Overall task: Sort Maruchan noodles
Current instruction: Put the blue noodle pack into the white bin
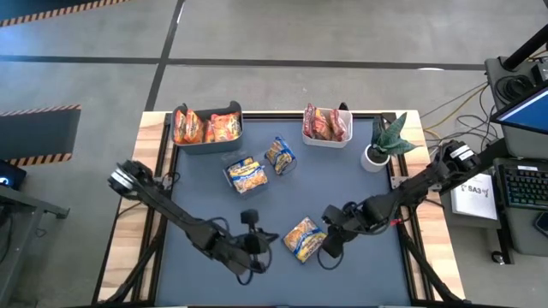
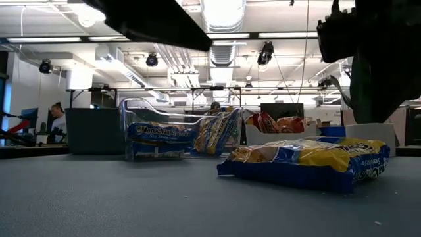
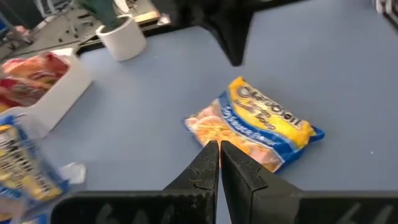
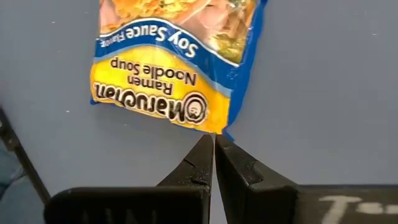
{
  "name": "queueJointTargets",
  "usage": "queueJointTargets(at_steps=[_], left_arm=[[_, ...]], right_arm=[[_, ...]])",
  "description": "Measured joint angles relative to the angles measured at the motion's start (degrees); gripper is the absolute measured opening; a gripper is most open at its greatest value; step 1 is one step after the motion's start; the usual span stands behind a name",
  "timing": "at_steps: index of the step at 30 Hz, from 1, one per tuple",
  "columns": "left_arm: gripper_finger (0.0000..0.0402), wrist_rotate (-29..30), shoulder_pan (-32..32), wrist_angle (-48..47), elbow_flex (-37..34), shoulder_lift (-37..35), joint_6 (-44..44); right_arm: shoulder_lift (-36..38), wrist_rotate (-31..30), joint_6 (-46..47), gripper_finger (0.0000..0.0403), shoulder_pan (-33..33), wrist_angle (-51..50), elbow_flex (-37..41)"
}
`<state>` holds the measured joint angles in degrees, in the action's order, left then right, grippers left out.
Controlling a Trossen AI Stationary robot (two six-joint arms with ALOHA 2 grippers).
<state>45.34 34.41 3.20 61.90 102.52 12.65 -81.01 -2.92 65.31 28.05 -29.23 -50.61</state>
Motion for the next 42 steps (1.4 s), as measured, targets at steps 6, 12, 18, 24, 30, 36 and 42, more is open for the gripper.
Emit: queueJointTargets(at_steps=[6, 12, 18, 24, 30, 36, 42], left_arm=[[0.0000, -0.8, -1.3, 0.0, 4.0, 7.1, -2.7], [0.0000, -1.5, -2.5, 0.8, 8.1, 12.6, -3.8], [0.0000, -3.0, -2.9, 0.6, 11.7, 17.1, -6.6], [0.0000, -4.4, -3.5, 0.4, 11.5, 17.5, -5.8], [0.0000, -4.8, -5.0, 1.5, 8.2, 17.6, -2.1], [0.0000, -6.1, -5.3, 2.2, 6.3, 17.6, 1.1], [0.0000, -6.5, -5.3, 2.2, 5.1, 17.5, 3.0]], right_arm=[[0.0, 0.0, 2.4, 0.0009, -0.2, 0.1, 0.2], [0.0, 3.7, 3.4, 0.0043, -2.0, 1.2, 0.5], [0.0, 5.0, 2.3, 0.0121, -2.1, 1.5, 1.8], [0.2, 4.6, 0.0, 0.0202, -2.1, 1.8, 2.6], [0.5, 3.3, -0.9, 0.0246, -1.8, 5.4, 5.0], [2.8, 3.3, -0.9, 0.0253, 0.4, 6.4, 7.2], [7.7, 2.7, -0.8, 0.0241, 1.5, 17.7, 12.9]])
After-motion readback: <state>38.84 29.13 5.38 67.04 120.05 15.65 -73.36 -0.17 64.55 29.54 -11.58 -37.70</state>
